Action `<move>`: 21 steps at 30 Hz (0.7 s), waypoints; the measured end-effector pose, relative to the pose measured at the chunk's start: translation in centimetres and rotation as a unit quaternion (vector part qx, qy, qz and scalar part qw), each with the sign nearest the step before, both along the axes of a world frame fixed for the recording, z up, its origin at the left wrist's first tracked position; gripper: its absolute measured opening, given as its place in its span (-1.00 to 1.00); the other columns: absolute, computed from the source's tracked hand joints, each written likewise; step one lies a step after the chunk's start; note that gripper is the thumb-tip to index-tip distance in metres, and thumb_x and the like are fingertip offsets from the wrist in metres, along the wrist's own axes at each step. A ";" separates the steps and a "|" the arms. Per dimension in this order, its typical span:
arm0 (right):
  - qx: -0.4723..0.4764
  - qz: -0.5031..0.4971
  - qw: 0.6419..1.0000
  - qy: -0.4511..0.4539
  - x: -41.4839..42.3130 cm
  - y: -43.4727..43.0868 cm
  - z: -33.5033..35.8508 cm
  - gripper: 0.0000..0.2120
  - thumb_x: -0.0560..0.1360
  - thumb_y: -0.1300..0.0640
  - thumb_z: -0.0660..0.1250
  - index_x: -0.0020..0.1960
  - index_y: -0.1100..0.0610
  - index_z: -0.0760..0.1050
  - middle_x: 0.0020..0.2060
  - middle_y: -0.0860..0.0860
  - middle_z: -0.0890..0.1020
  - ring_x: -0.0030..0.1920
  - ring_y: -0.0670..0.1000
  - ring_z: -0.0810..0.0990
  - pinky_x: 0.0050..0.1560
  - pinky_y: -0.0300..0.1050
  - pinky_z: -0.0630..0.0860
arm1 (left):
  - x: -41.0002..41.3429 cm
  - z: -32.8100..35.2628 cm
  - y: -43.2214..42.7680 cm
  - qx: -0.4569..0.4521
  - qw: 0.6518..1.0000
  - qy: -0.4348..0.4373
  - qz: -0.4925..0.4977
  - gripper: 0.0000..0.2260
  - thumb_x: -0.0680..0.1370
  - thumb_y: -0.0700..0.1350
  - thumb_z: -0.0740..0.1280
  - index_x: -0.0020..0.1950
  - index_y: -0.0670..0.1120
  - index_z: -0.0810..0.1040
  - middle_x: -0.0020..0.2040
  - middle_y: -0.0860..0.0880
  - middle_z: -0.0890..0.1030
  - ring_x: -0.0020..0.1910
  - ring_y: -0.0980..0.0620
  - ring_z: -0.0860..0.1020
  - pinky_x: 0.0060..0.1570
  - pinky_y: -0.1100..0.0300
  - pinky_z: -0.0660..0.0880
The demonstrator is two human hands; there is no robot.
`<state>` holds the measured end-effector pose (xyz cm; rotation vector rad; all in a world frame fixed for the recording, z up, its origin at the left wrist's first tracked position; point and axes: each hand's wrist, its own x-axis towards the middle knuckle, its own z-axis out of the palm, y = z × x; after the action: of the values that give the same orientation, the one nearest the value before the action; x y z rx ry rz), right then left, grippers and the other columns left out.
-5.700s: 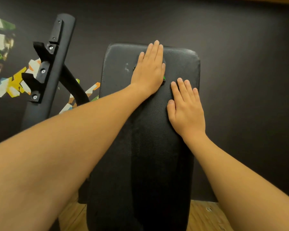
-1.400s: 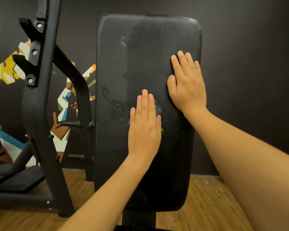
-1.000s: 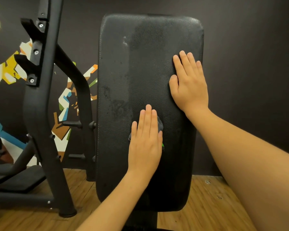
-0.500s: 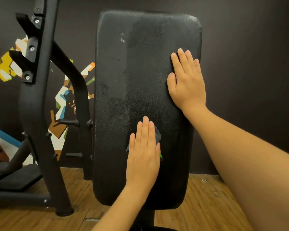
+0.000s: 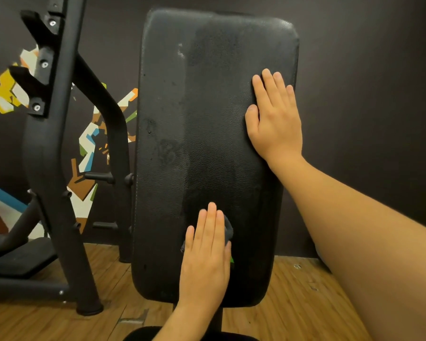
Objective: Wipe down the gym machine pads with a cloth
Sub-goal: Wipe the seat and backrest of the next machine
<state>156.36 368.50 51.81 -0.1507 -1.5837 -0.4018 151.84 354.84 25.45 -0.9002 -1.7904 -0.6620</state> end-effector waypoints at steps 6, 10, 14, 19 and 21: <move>-0.003 0.003 1.000 0.001 0.1 0.1 -0.1 -0.47 0.66 0.06 0.06 0.60 0.18 0.28 0.59 0.13 0.28 0.62 0.16 0.17 0.62 0.10 0.02 | -0.6 -0.1 -0.7 -0.041 0.999 0.021 0.001 -0.47 0.68 -0.02 0.07 0.64 -0.14 0.11 0.65 -0.13 0.14 0.64 -0.07 0.05 0.54 -0.05 0.10; -0.004 0.002 1.000 -0.002 0.1 0.0 0.0 -0.47 0.66 0.05 0.05 0.60 0.17 0.27 0.60 0.12 0.27 0.62 0.15 0.16 0.62 0.06 -0.02 | -0.7 1.4 -0.4 -0.024 0.999 0.024 -0.005 -0.49 0.70 -0.04 0.05 0.64 -0.15 0.10 0.65 -0.14 0.14 0.65 -0.07 0.03 0.57 -0.03 0.05; -0.005 0.003 1.000 -0.001 0.1 0.0 -0.1 -0.47 0.66 0.05 0.05 0.60 0.17 0.28 0.60 0.12 0.28 0.62 0.15 0.16 0.62 0.08 0.00 | -1.1 -1.7 -0.7 -0.037 0.999 0.027 -0.004 -0.45 0.68 -0.02 0.06 0.65 -0.13 0.07 0.66 -0.13 0.12 0.64 -0.07 0.05 0.56 -0.02 0.07; -0.007 0.002 1.000 -0.003 0.2 0.0 -0.1 -0.47 0.66 0.06 0.06 0.60 0.17 0.28 0.60 0.12 0.27 0.62 0.15 0.16 0.63 0.08 0.00 | -1.3 -2.9 -1.2 -0.042 0.999 0.025 -0.021 -0.41 0.69 0.00 0.06 0.68 -0.09 -0.04 0.68 -0.08 0.04 0.65 -0.04 0.03 0.55 0.00 0.06; -0.005 0.002 1.000 0.001 0.2 0.0 -0.1 -0.47 0.66 0.06 0.06 0.60 0.17 0.28 0.60 0.12 0.28 0.62 0.15 0.16 0.63 0.08 0.00 | -1.0 -1.6 -1.0 -0.021 0.999 0.023 -0.026 -0.43 0.70 -0.01 0.04 0.68 -0.10 -0.02 0.67 -0.09 0.06 0.65 -0.04 0.03 0.55 -0.02 0.07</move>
<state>156.53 368.54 51.71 -0.1562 -1.5840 -0.3903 150.84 353.86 23.84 -0.9856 -1.7509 -0.6344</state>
